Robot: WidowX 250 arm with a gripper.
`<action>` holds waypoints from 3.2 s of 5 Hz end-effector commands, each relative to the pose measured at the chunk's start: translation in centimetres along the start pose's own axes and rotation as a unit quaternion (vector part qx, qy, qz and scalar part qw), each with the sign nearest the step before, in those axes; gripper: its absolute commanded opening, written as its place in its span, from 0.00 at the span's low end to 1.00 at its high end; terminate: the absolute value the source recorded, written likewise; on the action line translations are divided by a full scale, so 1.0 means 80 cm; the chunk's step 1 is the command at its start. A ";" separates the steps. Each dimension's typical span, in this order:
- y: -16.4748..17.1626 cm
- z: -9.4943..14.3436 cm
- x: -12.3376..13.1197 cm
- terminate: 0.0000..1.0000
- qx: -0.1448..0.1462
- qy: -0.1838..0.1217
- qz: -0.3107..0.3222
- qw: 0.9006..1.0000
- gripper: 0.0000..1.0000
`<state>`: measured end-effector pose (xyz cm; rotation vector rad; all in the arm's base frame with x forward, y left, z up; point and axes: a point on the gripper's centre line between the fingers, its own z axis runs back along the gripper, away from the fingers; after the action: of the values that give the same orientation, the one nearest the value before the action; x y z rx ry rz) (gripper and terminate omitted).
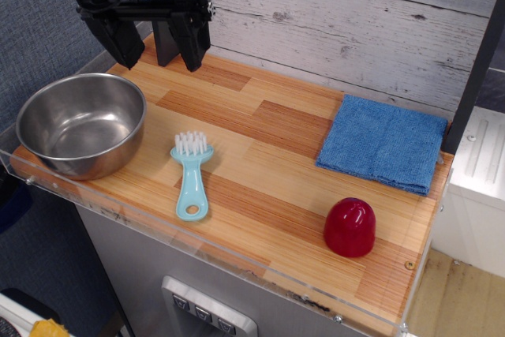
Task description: Move the pot to bottom left corner of the table
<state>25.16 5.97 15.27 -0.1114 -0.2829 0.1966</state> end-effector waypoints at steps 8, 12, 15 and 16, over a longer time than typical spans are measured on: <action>0.093 -0.080 -0.002 0.00 0.048 0.011 -0.137 0.989 1.00; 0.127 -0.125 -0.024 0.00 0.106 0.044 -0.031 0.993 0.00; 0.132 -0.117 -0.023 0.00 0.105 0.048 0.018 0.993 0.00; 0.130 -0.110 -0.018 0.00 0.105 0.045 0.025 0.993 0.00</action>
<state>24.45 14.46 3.90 0.0680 -0.1398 0.2339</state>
